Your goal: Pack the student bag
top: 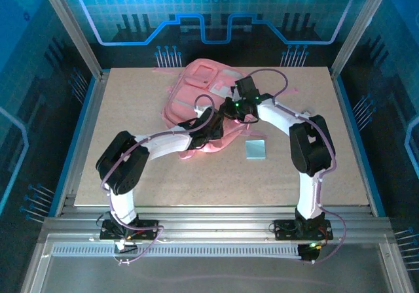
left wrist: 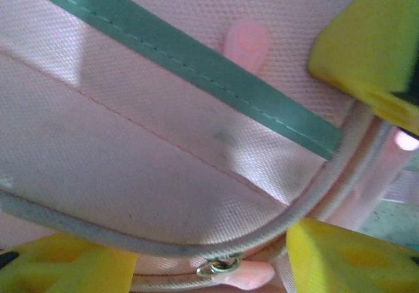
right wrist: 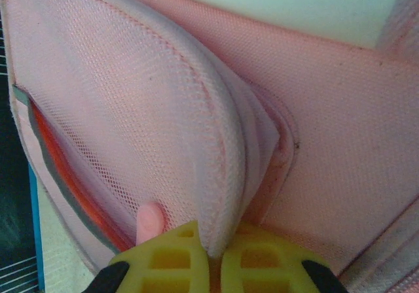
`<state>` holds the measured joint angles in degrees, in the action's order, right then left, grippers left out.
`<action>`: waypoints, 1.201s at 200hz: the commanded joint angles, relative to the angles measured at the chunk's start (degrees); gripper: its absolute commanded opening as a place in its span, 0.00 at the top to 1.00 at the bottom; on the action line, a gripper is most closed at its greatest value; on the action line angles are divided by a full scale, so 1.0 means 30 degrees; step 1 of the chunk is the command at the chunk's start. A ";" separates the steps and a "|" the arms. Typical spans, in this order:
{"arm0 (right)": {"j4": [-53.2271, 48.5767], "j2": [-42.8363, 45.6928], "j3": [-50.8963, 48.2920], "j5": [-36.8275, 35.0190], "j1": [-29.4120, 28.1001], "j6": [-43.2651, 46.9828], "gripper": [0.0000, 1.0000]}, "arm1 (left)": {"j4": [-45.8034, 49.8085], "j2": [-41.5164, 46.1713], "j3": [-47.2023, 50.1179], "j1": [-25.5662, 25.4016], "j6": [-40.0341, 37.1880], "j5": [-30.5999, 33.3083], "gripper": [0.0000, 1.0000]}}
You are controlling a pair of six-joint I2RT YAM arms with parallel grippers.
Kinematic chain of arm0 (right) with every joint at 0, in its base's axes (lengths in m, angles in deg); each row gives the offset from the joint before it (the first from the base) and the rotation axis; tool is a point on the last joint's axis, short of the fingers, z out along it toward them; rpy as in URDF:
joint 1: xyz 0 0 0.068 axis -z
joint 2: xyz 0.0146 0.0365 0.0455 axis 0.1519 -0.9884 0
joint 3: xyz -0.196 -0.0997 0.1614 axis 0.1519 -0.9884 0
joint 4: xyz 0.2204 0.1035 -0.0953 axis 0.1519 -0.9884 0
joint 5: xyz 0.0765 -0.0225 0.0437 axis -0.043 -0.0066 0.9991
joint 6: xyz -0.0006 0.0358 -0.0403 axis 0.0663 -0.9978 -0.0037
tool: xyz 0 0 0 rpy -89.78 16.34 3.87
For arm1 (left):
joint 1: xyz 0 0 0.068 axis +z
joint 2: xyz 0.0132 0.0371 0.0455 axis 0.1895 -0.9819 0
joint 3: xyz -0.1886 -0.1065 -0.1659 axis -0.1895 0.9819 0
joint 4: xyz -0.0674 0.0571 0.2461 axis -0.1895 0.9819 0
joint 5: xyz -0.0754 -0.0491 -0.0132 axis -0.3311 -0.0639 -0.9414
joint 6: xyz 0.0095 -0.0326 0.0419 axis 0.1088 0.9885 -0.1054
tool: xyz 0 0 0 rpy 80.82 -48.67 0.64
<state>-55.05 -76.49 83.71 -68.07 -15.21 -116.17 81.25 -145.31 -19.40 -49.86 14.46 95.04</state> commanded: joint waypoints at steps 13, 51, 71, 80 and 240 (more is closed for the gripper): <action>0.0847 0.1441 -0.0039 0.1485 -0.0206 -0.0239 1.00 | 0.0872 -0.0921 -0.1116 0.0095 -0.0956 0.1184 0.69; 0.0879 0.1505 -0.0053 0.1468 0.0435 -0.0091 1.00 | 0.1176 0.0294 -0.0642 0.0126 -0.1482 0.0309 0.96; 0.0581 0.1277 0.0178 0.1474 0.0711 0.0157 1.00 | 0.1652 0.1172 -0.0679 0.0334 -0.2484 -0.1891 1.00; 0.0540 0.1159 0.0249 0.1576 0.0836 0.0246 1.00 | 0.2559 0.1308 -0.1075 0.0494 -0.2845 -0.2920 1.00; -0.3495 -0.0474 0.3883 0.0618 0.2048 0.4980 1.00 | 1.2988 0.2801 -0.2836 0.5240 -1.0332 -0.7539 1.00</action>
<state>-65.59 -77.28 91.56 -62.32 -12.85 -105.77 110.32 -142.14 -31.72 -37.49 -13.52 71.46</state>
